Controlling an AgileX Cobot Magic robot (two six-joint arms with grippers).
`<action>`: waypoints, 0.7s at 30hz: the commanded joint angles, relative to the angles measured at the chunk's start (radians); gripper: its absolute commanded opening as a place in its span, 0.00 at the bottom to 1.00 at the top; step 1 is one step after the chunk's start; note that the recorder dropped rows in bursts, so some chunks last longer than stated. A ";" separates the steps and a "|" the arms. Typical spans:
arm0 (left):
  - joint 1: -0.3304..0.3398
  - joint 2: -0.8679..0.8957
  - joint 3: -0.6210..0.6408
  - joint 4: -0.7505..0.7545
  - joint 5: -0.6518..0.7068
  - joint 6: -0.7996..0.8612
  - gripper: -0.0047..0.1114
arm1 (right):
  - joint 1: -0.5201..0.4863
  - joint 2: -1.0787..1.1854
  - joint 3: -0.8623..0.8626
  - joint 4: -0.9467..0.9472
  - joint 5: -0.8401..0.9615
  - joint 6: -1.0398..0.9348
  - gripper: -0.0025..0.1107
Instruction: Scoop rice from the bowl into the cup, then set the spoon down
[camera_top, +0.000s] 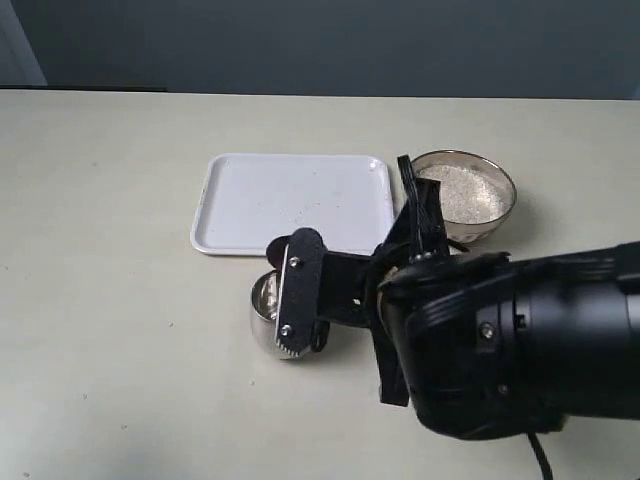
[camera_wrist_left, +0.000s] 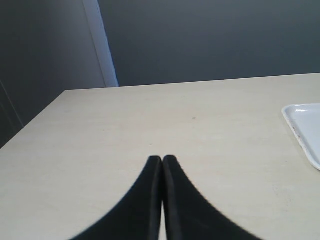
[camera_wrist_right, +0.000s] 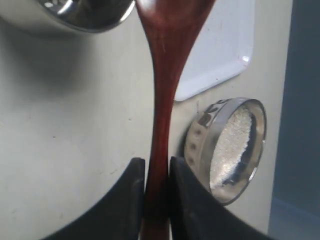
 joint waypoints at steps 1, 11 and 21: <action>-0.006 -0.004 -0.003 0.000 -0.009 -0.005 0.04 | 0.018 -0.008 0.035 -0.128 0.024 0.080 0.02; -0.005 -0.004 -0.003 0.002 -0.009 -0.005 0.04 | 0.098 -0.008 0.116 -0.284 0.018 0.217 0.02; -0.005 -0.004 -0.003 0.005 -0.009 -0.005 0.04 | 0.148 -0.008 0.150 -0.418 0.070 0.341 0.02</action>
